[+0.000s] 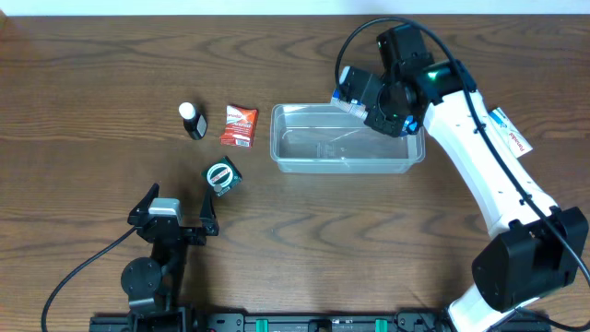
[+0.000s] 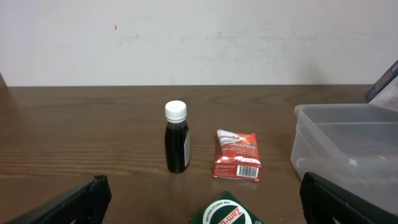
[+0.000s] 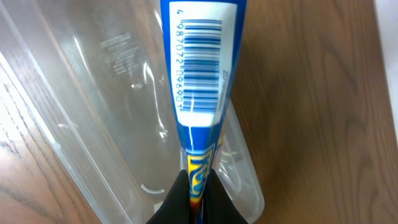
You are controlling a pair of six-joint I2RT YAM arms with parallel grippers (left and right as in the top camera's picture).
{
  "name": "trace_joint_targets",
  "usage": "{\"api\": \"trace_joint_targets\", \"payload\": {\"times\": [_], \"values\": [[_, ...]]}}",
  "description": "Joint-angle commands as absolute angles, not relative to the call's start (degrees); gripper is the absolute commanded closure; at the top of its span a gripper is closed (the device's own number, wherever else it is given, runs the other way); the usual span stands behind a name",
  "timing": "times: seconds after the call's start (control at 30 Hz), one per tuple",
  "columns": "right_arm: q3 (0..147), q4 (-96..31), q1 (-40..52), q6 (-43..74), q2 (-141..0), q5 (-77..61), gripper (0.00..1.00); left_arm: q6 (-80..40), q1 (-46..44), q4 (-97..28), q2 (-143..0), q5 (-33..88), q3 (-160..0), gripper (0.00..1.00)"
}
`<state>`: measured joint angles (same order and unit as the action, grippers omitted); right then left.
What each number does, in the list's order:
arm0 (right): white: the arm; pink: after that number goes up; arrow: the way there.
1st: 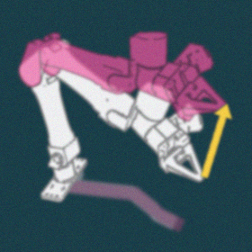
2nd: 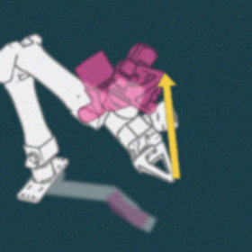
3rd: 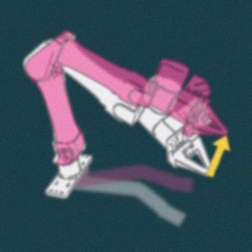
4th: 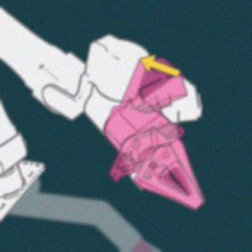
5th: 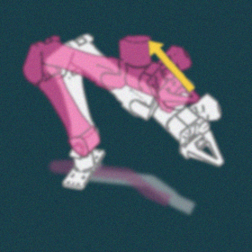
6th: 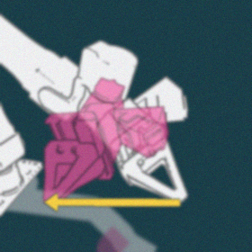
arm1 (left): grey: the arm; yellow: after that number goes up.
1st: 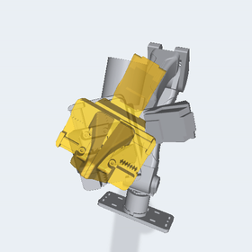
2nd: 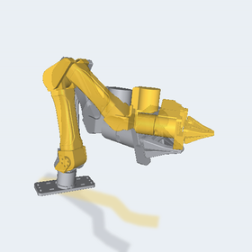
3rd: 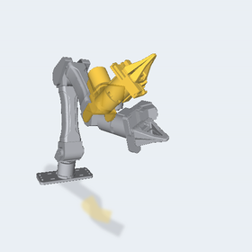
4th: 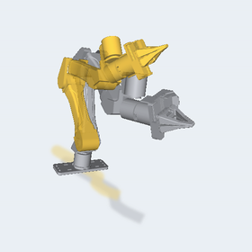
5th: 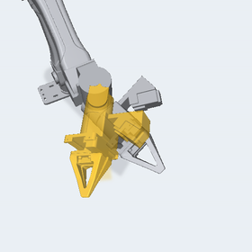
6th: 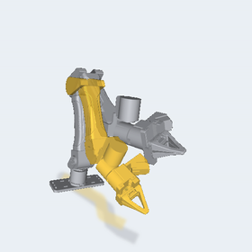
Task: Pack container
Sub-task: 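Lift the blue box with right gripper and carry it over the container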
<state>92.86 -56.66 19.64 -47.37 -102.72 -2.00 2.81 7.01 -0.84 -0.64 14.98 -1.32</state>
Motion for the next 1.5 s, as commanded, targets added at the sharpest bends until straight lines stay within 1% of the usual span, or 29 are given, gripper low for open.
{"api": "trace_joint_targets", "payload": {"times": [0.0,0.2,0.5,0.77,0.93,1.07,1.47], "values": [[91.31,-56.12,20.12,-51.44,-102.67,-3.46,0.96,2.52,6.83,-2.59,-0.32,15.35,-0.23,0.02],[89.14,-55.05,20.12,-56.27,-102.67,-3.49,0.96,2.52,6.83,-2.59,-0.32,15.35,-0.23,0.02],[89.01,-54.83,19.99,-56.47,-102.67,-3.22,0.95,2.52,6.83,-2.59,-0.32,15.35,-0.23,0.02],[87.88,-54.85,19.29,-60.07,-102.67,-2.94,0.97,2.52,6.83,-2.59,-0.32,15.35,-0.23,0.02],[87.61,-55.0,19.29,-60.1,-102.67,-2.72,0.96,2.52,6.83,-2.59,-0.32,15.35,-0.23,0.02],[87.53,-55.18,19.29,-60.07,-102.67,0.03,0.96,2.52,6.83,-2.59,-0.32,15.35,-0.23,0.02],[85.76,-54.54,19.29,-60.1,-103.0,-0.01,0.97,2.52,6.83,-2.59,-0.32,15.35,-0.23,0.02]]}}
